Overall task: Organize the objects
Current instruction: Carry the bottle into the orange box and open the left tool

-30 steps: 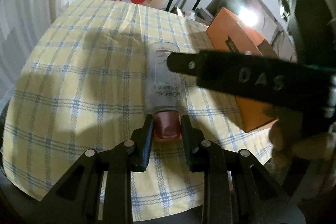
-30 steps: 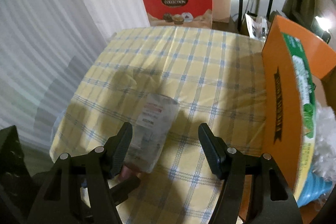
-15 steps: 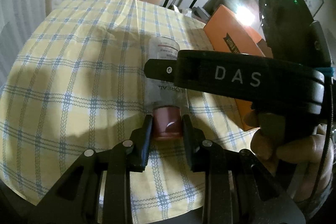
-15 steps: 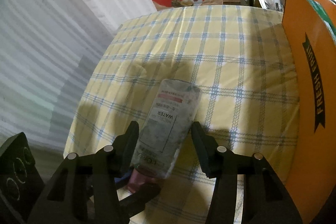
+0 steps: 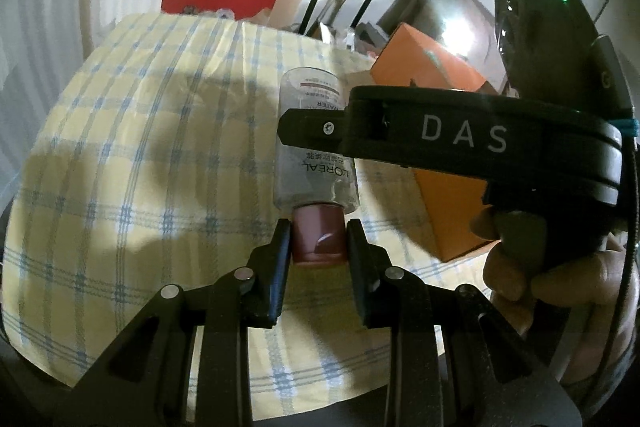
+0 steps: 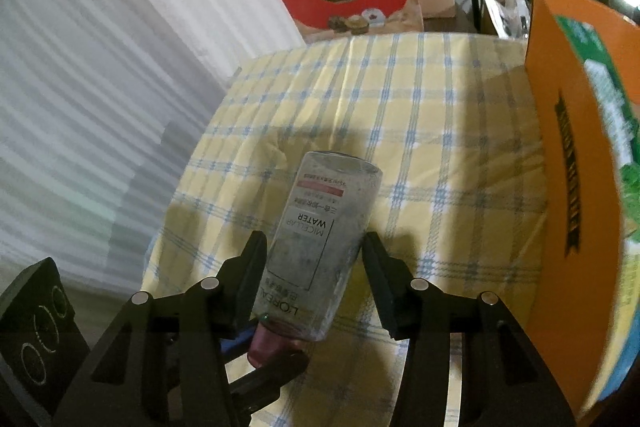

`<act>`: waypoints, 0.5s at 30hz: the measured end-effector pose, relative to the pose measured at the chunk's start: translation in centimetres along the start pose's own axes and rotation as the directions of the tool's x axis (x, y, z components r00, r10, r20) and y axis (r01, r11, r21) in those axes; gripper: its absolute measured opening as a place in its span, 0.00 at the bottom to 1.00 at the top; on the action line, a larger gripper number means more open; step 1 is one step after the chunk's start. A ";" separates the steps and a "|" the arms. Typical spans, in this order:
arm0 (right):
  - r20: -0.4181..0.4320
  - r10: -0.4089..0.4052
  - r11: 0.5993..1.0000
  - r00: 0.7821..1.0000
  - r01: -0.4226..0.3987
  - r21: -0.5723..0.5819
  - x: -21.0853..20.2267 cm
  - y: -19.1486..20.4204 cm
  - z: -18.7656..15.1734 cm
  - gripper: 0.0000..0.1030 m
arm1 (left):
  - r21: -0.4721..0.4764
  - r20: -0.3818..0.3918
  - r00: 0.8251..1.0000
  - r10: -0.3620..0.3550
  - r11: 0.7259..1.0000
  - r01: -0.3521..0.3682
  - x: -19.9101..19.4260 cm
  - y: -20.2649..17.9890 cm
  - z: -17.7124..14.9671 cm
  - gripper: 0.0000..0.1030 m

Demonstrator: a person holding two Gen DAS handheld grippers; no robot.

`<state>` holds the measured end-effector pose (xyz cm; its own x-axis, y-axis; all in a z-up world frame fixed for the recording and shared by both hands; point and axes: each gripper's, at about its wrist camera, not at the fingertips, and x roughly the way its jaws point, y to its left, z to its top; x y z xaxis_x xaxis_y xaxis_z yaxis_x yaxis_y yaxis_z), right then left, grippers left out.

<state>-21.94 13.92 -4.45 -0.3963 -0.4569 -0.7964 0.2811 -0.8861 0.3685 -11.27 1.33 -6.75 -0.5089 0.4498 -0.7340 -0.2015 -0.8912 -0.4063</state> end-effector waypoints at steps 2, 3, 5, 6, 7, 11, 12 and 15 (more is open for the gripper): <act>0.007 -0.001 1.000 1.000 0.001 -0.004 -0.6 0.0 0.3 0.49 | 0.007 0.002 1.000 0.000 1.000 0.000 -0.3 -0.6 0.4 0.25; 0.012 -0.001 1.000 1.000 0.001 -0.007 -1.0 0.0 0.5 0.49 | 0.010 0.004 1.000 -0.004 1.000 0.004 -0.6 -1.0 0.8 0.25; 0.025 -0.003 1.000 1.000 0.004 -0.012 -2.0 0.0 0.9 0.49 | 0.016 0.008 1.000 -0.011 1.000 0.011 -0.9 -1.6 1.3 0.25; 0.034 -0.005 1.000 0.999 0.005 -0.013 -2.6 -0.1 1.1 0.49 | 0.024 0.011 1.000 -0.016 1.000 0.015 -1.1 -2.1 1.7 0.25; 0.041 -0.006 1.000 0.999 0.007 -0.014 -3.0 -0.3 1.3 0.49 | 0.031 0.012 1.000 -0.018 0.999 0.018 -1.2 -2.5 2.0 0.25; 0.068 -0.018 1.000 0.998 0.019 -0.011 -5.2 -1.1 2.1 0.49 | 0.061 0.016 1.000 -0.027 0.998 0.026 -1.4 -4.7 3.1 0.25; 0.075 -0.022 1.000 0.997 0.023 -0.010 -5.7 -1.4 2.3 0.49 | 0.069 0.017 0.999 -0.031 0.997 0.029 -1.3 -5.3 3.5 0.25; 0.097 -0.046 0.999 0.994 0.047 -0.011 -7.2 -2.2 2.9 0.49 | 0.086 0.012 0.999 -0.045 0.995 0.044 -1.1 -7.1 4.1 0.25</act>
<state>-22.22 18.97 1.88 -0.4913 -0.4212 -0.7624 0.2721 -0.9057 0.3250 -12.71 6.93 -0.82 -0.5096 0.4886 -0.7082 -0.2948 -0.8724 -0.3898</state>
